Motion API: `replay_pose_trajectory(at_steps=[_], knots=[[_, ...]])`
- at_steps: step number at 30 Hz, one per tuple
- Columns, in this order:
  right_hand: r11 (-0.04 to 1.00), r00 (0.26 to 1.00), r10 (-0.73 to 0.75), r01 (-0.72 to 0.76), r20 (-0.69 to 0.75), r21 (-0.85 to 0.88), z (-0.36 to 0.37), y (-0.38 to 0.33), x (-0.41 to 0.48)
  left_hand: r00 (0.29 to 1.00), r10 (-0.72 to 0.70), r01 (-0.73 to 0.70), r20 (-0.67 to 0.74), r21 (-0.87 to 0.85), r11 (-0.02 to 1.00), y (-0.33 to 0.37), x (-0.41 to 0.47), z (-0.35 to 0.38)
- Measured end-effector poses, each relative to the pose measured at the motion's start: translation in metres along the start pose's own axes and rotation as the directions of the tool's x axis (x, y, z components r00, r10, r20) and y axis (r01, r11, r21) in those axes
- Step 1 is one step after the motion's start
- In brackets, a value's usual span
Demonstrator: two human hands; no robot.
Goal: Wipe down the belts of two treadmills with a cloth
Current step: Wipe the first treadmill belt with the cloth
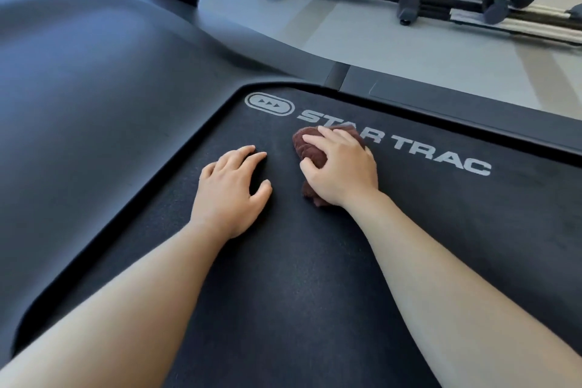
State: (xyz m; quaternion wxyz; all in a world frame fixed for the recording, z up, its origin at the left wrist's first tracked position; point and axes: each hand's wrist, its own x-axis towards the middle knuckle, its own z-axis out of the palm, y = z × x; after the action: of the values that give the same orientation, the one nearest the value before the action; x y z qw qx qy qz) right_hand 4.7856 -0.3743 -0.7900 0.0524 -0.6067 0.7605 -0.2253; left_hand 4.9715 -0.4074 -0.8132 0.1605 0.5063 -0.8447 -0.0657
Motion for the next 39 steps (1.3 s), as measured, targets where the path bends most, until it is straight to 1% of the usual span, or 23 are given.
replay_pose_trajectory(at_steps=[3, 5, 7, 9, 12, 14, 16, 20, 21, 24, 26, 29, 32, 36, 39], knots=[[0.999, 0.999, 0.035, -0.035, 0.013, 0.003, 0.006, -0.008, 0.016, 1.000, 0.005, -0.005, -0.002, 0.007, 1.000, -0.005, 0.000, 0.001], [0.996, 0.995, 0.093, -0.092, -0.027, 0.015, 0.003, 0.003, 0.014, 1.000, 0.008, -0.008, -0.004, 0.011, 1.000, -0.008, 0.000, 0.000], [0.985, 0.983, 0.173, -0.174, -0.059, -0.012, -0.010, 0.026, 0.010, 1.000, 0.010, -0.010, -0.007, 0.005, 1.000, -0.007, 0.001, 0.000], [0.967, 0.967, 0.249, -0.252, -0.061, -0.037, -0.028, 0.056, 0.005, 1.000, 0.011, -0.011, -0.001, 0.013, 1.000, -0.005, 0.001, -0.001], [0.944, 0.941, 0.322, -0.327, -0.106, -0.035, -0.050, 0.096, -0.008, 1.000, 0.017, -0.017, 0.009, 0.044, 0.999, 0.001, 0.000, -0.003], [0.947, 0.942, 0.313, -0.319, -0.121, -0.031, -0.056, 0.107, -0.021, 0.998, 0.054, -0.056, 0.029, 0.080, 0.995, 0.005, 0.000, -0.007], [0.954, 0.950, 0.294, -0.299, -0.105, -0.035, -0.057, 0.106, -0.038, 0.994, 0.073, -0.081, 0.077, 0.100, 0.992, 0.011, -0.002, -0.010], [0.954, 0.952, 0.295, -0.299, -0.086, -0.034, -0.062, 0.097, -0.083, 0.990, -0.005, -0.001, 0.142, 0.045, 0.999, 0.045, -0.017, -0.004], [0.954, 0.952, 0.294, -0.298, -0.083, -0.035, -0.063, 0.096, -0.097, 0.988, -0.007, 0.001, 0.152, 0.040, 0.999, 0.058, -0.021, 0.001], [0.953, 0.949, 0.295, -0.300, -0.116, -0.029, -0.067, 0.100, -0.134, 0.985, 0.060, -0.062, 0.161, 0.010, 0.998, 0.101, -0.028, 0.017], [0.941, 0.931, 0.332, -0.338, -0.149, -0.013, -0.073, 0.110, -0.143, 0.982, 0.094, -0.088, 0.165, -0.041, 0.995, 0.131, -0.026, 0.027], [0.937, 0.930, 0.338, -0.347, -0.147, -0.042, -0.080, 0.126, -0.132, 0.975, 0.127, -0.109, 0.180, -0.107, 0.988, 0.180, -0.019, 0.044], [0.942, 0.936, 0.321, -0.331, -0.144, -0.050, -0.086, 0.146, -0.100, 0.982, 0.097, -0.086, 0.163, -0.077, 0.993, 0.210, -0.009, 0.058], [0.958, 0.953, 0.272, -0.281, -0.130, -0.052, -0.088, 0.174, -0.046, 0.995, 0.069, -0.067, 0.072, -0.025, 0.997, 0.211, -0.007, 0.069], [0.976, 0.972, 0.213, -0.217, -0.103, -0.033, -0.087, 0.184, -0.006, 0.996, 0.061, -0.060, 0.058, -0.015, 0.998, 0.211, -0.007, 0.071]])
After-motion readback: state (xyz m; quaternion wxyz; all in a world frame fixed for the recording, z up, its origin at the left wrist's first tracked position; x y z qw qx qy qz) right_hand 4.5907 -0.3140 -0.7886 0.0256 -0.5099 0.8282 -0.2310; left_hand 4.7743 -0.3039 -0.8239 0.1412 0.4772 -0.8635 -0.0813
